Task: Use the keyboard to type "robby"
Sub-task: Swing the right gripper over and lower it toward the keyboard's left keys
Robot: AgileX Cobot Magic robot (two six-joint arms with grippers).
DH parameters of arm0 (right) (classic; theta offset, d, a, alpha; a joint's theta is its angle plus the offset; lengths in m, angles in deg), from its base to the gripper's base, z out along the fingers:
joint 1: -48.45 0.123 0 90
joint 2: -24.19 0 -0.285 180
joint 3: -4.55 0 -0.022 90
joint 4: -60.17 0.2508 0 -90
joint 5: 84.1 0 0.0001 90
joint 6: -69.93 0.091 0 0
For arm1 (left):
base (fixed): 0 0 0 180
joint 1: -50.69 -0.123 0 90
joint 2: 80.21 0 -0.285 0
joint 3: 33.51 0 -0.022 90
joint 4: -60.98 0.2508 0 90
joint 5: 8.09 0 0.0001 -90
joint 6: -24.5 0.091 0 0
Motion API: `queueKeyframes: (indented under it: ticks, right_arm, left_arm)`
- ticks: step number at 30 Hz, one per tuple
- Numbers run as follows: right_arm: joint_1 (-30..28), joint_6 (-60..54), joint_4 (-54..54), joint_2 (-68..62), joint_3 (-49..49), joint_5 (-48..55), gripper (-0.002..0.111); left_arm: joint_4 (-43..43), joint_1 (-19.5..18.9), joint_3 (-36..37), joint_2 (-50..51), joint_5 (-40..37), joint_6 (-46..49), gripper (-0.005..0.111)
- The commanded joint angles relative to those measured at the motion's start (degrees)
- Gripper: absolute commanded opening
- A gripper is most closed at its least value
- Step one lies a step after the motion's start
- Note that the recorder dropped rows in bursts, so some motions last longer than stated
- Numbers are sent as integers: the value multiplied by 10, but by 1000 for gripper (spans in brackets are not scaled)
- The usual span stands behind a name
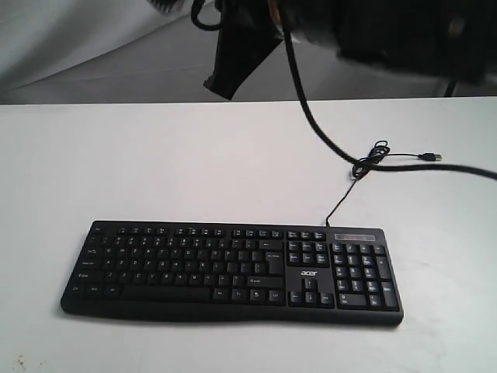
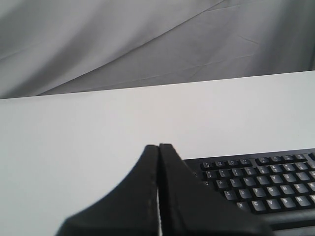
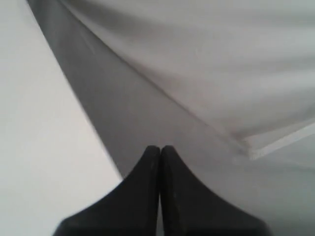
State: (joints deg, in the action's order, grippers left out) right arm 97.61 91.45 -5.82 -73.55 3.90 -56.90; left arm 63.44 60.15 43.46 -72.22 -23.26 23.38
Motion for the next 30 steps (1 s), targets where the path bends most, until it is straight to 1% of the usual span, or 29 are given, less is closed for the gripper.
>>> queueKeyframes:
  ticks: [1,2,3,4,6,8,10,13,17,21,24,27,28,30]
  right_arm:
    - [-23,-477,546,4,-80,56,0]
    - [-28,-552,636,4,-87,65,0]
    - [-32,-604,699,4,-89,70,0]
    - [-34,-632,733,4,-89,70,0]
    - [-34,-668,771,-5,-84,73,0]
    - [-34,-672,782,-25,-78,74,0]
    - [-37,-679,796,-52,-72,73,0]
    - [-42,-725,852,-107,-72,64,0]
    - [-50,-813,970,-166,-72,30,0]
    - [-65,-929,1106,-214,-73,31,0]
    - [-81,-1012,1193,-242,-73,49,0]
    - [-97,-1095,1284,-264,-73,90,0]
    - [-99,-1114,1305,-269,-73,95,0]
    - [-101,-1123,1308,-279,-73,85,0]
  left_arm:
    - [3,4,2,-2,3,-2,0]
    - [3,4,2,-2,3,-2,0]
    - [3,4,2,-2,3,-2,0]
    - [3,4,2,-2,3,-2,0]
    - [3,4,2,-2,3,-2,0]
    - [3,4,2,-2,3,-2,0]
    - [3,4,2,-2,3,-2,0]
    - [3,4,2,-2,3,-2,0]
    - [3,4,2,-2,3,-2,0]
    - [3,4,2,-2,3,-2,0]
    - [3,4,2,-2,3,-2,0]
    - [3,4,2,-2,3,-2,0]
    - [3,4,2,-2,3,-2,0]
    - [3,4,2,-2,3,-2,0]
